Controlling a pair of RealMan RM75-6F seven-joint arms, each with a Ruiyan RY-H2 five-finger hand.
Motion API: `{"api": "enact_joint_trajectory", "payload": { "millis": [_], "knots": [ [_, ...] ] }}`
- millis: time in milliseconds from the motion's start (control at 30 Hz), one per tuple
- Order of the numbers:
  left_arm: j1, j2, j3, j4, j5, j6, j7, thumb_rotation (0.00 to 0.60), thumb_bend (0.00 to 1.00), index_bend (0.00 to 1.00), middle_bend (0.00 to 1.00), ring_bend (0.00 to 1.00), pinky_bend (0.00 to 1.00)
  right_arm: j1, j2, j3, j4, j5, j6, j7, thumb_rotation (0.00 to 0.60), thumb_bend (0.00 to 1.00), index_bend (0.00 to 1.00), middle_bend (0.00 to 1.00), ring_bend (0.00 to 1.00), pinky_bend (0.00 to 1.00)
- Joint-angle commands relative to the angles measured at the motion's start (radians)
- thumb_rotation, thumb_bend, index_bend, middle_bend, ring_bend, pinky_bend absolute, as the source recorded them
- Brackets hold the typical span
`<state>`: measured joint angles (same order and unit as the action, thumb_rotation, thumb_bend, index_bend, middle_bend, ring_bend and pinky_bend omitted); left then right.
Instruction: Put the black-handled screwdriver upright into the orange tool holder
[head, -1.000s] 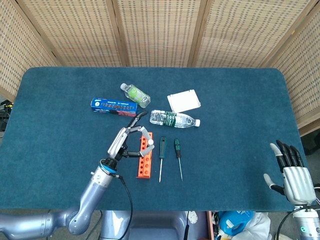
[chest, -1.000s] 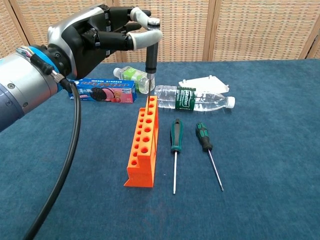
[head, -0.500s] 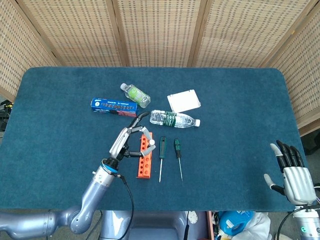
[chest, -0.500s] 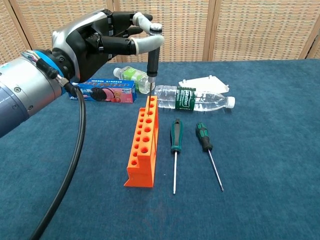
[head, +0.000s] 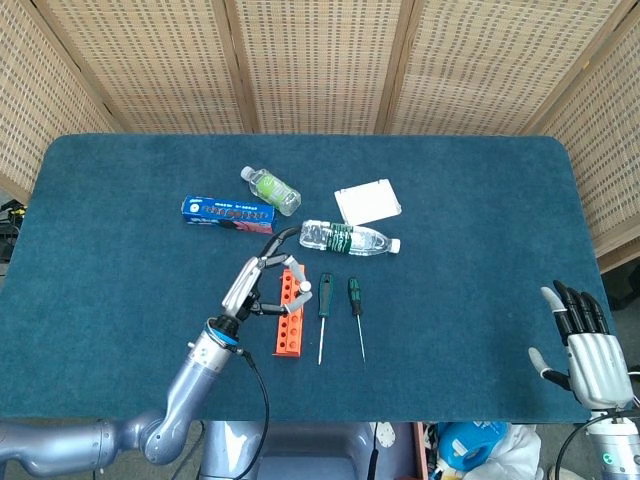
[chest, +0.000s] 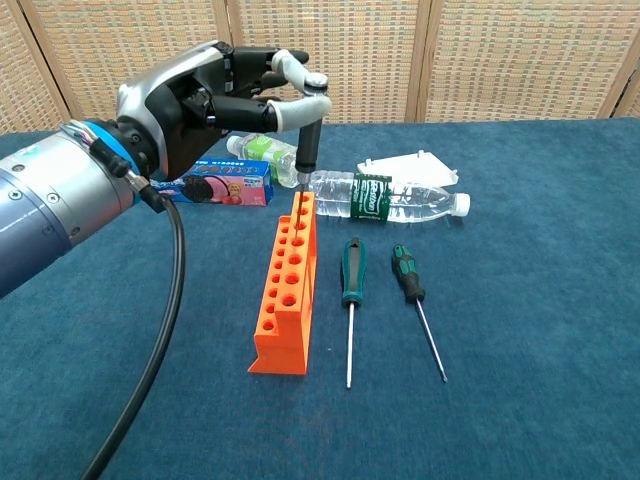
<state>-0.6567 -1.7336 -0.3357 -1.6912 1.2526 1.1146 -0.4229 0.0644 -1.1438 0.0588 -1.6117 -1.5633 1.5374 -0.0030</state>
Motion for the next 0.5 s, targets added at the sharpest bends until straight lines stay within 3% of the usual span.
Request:
{"api": "enact_joint_trajectory", "payload": {
  "millis": [33, 500],
  "knots": [
    [-0.002, -0.004, -0.001, 0.007, -0.003, -0.002, -0.006, 0.600, 0.37, 0.64, 0.10, 0.00, 0.00, 0.000, 0.000, 0.000, 0.001, 0.000, -0.001, 0.000, 0.600, 0.28, 0.00, 0.00, 0.00, 0.00],
    [0.000, -0.018, 0.021, 0.059, -0.005, -0.019, -0.018, 0.600, 0.37, 0.64, 0.10, 0.00, 0.00, 0.000, 0.000, 0.000, 0.001, 0.000, 0.000, 0.002, 0.600, 0.28, 0.00, 0.00, 0.00, 0.00]
  ]
}}
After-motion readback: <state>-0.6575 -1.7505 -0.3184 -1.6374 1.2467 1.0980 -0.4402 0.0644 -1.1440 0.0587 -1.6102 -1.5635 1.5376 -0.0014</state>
